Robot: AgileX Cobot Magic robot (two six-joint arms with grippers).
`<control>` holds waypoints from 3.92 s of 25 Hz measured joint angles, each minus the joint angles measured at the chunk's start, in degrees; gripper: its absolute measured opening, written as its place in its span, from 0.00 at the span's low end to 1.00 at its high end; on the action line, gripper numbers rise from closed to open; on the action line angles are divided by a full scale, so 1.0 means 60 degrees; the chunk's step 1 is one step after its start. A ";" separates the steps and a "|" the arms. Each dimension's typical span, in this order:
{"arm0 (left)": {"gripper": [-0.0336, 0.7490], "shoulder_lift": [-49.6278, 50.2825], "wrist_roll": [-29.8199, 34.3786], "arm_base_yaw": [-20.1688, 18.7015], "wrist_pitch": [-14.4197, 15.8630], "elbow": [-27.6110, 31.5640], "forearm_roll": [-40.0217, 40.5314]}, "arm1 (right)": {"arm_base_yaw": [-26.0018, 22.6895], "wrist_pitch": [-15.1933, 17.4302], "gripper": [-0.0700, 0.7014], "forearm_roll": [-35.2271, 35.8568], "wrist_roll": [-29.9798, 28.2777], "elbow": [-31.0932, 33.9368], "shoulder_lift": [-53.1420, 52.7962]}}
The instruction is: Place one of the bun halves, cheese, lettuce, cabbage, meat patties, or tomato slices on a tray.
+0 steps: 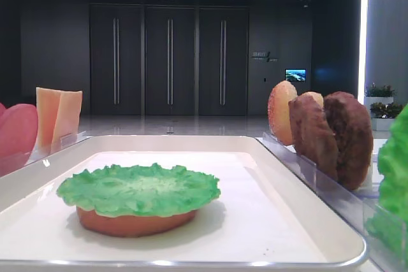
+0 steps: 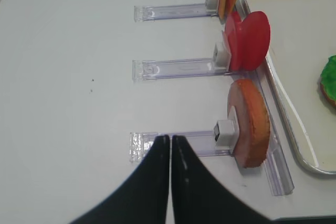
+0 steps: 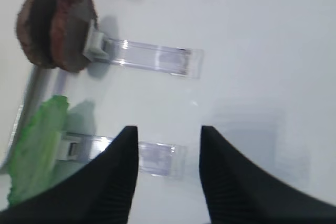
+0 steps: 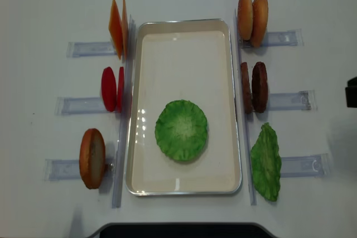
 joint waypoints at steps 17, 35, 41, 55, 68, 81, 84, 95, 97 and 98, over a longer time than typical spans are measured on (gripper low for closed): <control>0.03 0.0000 0.0000 0.0000 0.0000 0.0000 0.0000 | -0.0077 0.1325 0.45 -0.1959 0.1130 -0.0002 -0.2590; 0.03 0.0000 0.0000 0.0000 0.0000 0.0000 0.0000 | -0.0077 0.1837 0.45 -0.1942 0.1894 -0.0001 -0.6112; 0.03 0.0000 0.0000 0.0000 0.0000 0.0000 0.0000 | -0.0108 0.1859 0.45 -0.1923 0.2124 0.0851 -0.7419; 0.03 0.0000 0.0000 0.0000 0.0000 0.0000 0.0000 | -0.0265 0.1304 0.45 -0.1636 0.2031 0.2830 -0.8540; 0.03 0.0000 0.0000 0.0000 0.0000 0.0000 0.0000 | -0.0265 0.1066 0.45 -0.1611 0.1924 0.2936 -0.8591; 0.03 0.0000 0.0000 0.0000 0.0000 0.0000 0.0000 | -0.0265 0.1058 0.45 -0.1603 0.1921 0.2936 -0.8591; 0.03 0.0000 0.0000 0.0000 0.0000 0.0000 0.0000 | -0.0265 0.1058 0.45 -0.1603 0.1921 0.2936 -0.8591; 0.03 0.0000 0.0000 0.0000 0.0000 0.0000 0.0000 | -0.0265 0.1039 0.45 -0.1603 0.1929 0.2936 -0.8591; 0.03 0.0000 0.0000 0.0000 0.0000 0.0000 0.0000 | -0.0265 0.1039 0.45 -0.1603 0.1929 0.2936 -0.8591; 0.03 0.0000 0.0000 0.0000 0.0000 0.0000 0.0000 | -0.0265 0.1039 0.45 -0.1603 0.1929 0.2936 -0.8591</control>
